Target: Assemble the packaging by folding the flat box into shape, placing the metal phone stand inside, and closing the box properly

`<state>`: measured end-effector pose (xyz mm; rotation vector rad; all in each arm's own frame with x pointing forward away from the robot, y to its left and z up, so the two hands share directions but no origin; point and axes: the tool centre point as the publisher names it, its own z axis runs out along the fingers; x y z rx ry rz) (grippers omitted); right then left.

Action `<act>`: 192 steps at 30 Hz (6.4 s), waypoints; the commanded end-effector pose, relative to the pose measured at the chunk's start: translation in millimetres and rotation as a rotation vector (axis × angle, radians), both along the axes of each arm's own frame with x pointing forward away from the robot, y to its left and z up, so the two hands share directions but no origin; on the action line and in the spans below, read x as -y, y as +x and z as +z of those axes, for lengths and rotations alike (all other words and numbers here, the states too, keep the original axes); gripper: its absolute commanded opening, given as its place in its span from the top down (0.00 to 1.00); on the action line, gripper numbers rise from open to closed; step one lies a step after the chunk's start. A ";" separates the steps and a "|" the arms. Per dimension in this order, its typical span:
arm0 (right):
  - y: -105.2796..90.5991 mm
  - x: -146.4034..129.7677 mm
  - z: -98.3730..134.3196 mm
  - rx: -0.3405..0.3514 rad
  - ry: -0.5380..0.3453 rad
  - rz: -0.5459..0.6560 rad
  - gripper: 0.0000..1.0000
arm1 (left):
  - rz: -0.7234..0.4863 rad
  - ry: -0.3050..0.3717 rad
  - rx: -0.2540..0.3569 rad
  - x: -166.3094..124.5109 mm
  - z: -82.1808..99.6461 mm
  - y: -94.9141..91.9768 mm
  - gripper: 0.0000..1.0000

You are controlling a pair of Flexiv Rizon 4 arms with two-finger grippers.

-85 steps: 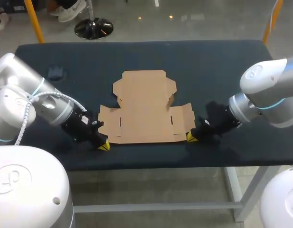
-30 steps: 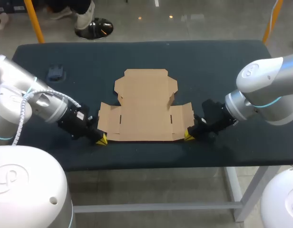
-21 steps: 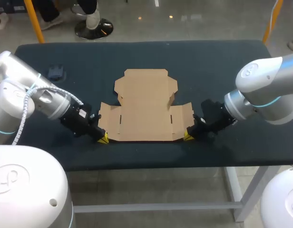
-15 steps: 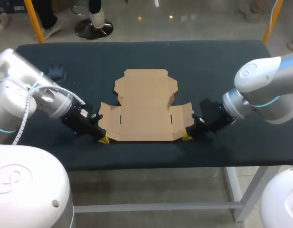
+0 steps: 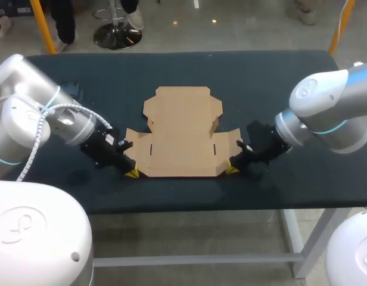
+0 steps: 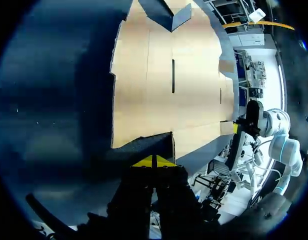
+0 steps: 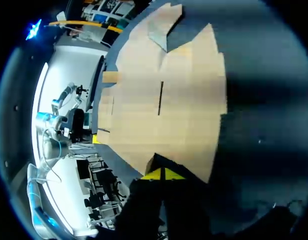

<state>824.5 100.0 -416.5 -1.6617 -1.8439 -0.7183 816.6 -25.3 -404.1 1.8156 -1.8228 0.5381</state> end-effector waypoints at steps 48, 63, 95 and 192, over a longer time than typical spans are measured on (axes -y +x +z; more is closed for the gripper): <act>16.0 -28.2 13.5 0.039 -0.085 0.020 1.00 | -0.099 0.143 0.025 38.3 14.5 -0.7 1.00; 14.0 -33.7 13.2 0.039 -0.098 0.043 1.00 | -0.107 0.141 0.014 43.0 10.8 3.0 1.00; 2.2 -42.3 2.8 0.048 -0.166 0.053 1.00 | -0.093 0.174 0.013 54.7 1.6 3.1 1.00; 99.0 83.3 93.7 0.070 0.174 -0.030 0.00 | -0.174 0.023 0.116 -26.9 108.0 75.3 0.00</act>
